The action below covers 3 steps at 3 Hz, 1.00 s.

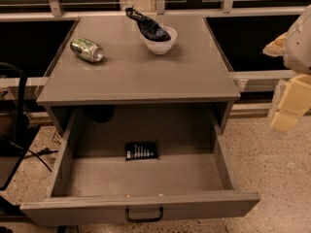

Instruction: Pick rxbar blueberry from top drawer and place on counter

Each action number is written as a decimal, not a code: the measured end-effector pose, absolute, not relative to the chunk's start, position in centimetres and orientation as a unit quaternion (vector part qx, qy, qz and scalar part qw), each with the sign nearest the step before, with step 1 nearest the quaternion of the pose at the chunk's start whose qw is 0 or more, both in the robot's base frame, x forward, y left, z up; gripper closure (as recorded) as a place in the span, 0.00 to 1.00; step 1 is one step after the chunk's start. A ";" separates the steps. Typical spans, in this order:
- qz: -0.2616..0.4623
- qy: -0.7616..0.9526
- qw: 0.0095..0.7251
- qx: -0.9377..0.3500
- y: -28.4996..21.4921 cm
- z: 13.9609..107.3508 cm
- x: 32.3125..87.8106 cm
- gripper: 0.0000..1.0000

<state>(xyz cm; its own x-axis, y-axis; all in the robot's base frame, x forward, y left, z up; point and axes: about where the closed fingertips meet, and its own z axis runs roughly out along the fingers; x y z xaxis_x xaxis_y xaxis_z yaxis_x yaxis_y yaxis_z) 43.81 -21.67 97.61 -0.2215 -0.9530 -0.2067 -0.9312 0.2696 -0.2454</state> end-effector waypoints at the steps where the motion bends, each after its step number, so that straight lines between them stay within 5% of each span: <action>1: -0.034 0.781 0.159 -0.603 -21.7 97.6 43.8 0.00; 3: 0.005 0.782 0.193 -0.593 -20.7 96.2 44.5 0.00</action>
Offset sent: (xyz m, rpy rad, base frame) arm 0.0081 0.0114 -0.0212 0.1187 0.0071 0.0025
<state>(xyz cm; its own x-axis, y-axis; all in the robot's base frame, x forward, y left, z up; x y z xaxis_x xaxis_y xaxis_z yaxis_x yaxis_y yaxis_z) 44.54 -20.75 96.15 -0.2217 -0.9253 -0.3077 -0.9290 0.2964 -0.2218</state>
